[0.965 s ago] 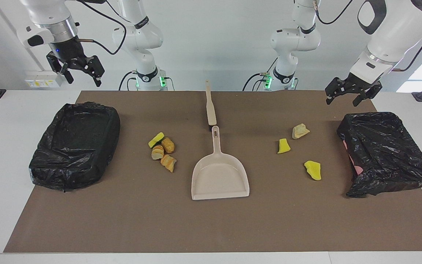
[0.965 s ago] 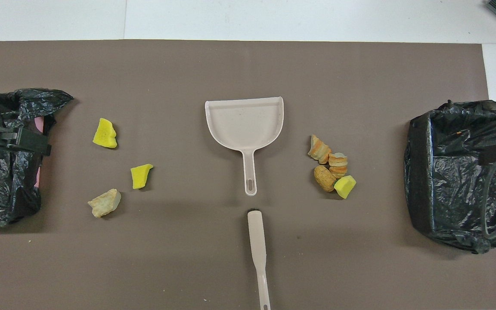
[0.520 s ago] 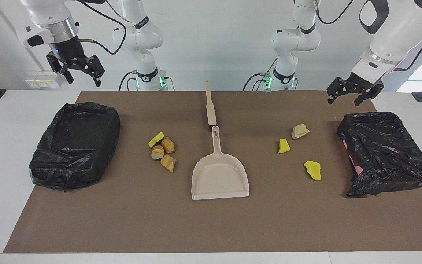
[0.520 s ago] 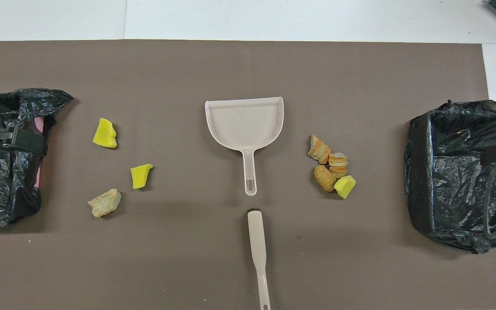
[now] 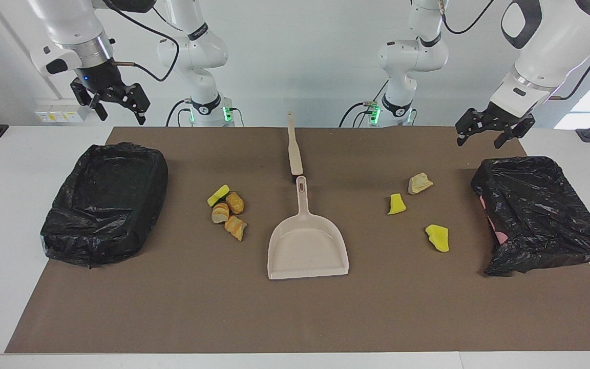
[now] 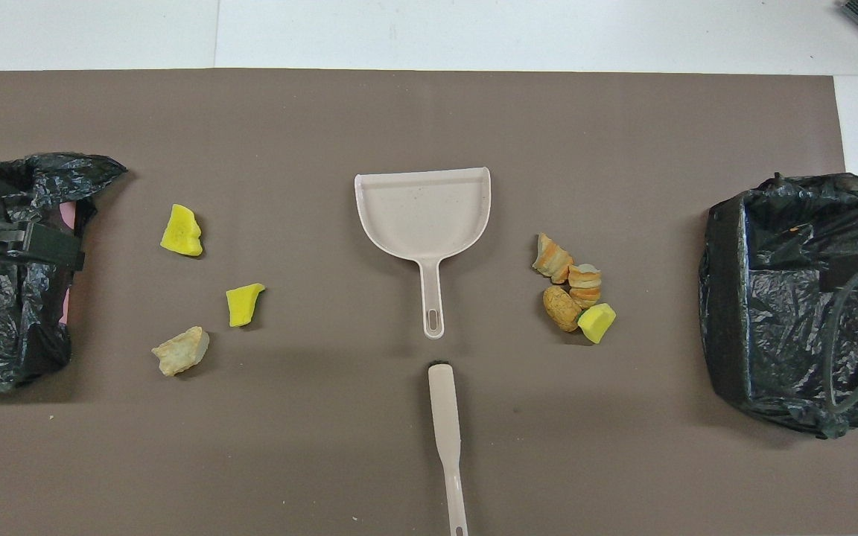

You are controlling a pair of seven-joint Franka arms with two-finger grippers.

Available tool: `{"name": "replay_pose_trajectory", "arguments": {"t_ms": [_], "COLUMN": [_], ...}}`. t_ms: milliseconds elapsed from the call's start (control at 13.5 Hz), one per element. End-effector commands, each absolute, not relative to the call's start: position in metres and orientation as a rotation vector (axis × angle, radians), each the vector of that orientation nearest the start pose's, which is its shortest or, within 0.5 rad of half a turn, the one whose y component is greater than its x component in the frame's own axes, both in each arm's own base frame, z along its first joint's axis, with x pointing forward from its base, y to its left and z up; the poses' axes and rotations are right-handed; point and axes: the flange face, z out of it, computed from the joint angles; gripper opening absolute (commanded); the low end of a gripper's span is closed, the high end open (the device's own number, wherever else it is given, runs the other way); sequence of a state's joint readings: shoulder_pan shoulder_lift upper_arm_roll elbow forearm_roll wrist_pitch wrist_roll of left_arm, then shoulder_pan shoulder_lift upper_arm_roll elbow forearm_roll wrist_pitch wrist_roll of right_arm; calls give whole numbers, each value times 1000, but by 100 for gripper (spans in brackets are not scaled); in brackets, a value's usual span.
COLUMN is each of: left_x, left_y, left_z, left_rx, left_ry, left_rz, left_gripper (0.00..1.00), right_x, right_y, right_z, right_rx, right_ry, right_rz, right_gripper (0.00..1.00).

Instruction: Sweep and dump trash in bin

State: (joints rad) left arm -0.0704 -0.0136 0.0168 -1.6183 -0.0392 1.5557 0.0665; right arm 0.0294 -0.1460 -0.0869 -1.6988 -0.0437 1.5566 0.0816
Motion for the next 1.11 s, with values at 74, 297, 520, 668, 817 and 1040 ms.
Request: {"name": "replay_pose_trajectory", "arguments": {"t_ms": [74, 297, 520, 668, 817, 1040], "left_x": [535, 531, 524, 517, 513, 483], "left_y": [-36, -40, -50, -63, -75, -125], "left_z": [606, 602, 586, 574, 546, 502], "left_rx": [-3187, -3186, -3182, -3179, -3222, -3231], "left_ry": [218, 230, 259, 295, 309, 486], "left_rz": [80, 90, 108, 114, 145, 154], "left_gripper": [100, 100, 100, 100, 100, 100], "right_x": [509, 517, 526, 539, 550, 564], "right_y": [-33, -30, -27, -2, 19, 59], "right_z": [624, 592, 576, 560, 547, 525], "right_rx": [-3145, -3147, -3151, -3159, -3164, -3165], "right_ry": [193, 183, 178, 107, 62, 96], "right_rz": [-28, -50, -14, 1, -9, -15], "right_gripper": [100, 100, 100, 100, 100, 100]}}
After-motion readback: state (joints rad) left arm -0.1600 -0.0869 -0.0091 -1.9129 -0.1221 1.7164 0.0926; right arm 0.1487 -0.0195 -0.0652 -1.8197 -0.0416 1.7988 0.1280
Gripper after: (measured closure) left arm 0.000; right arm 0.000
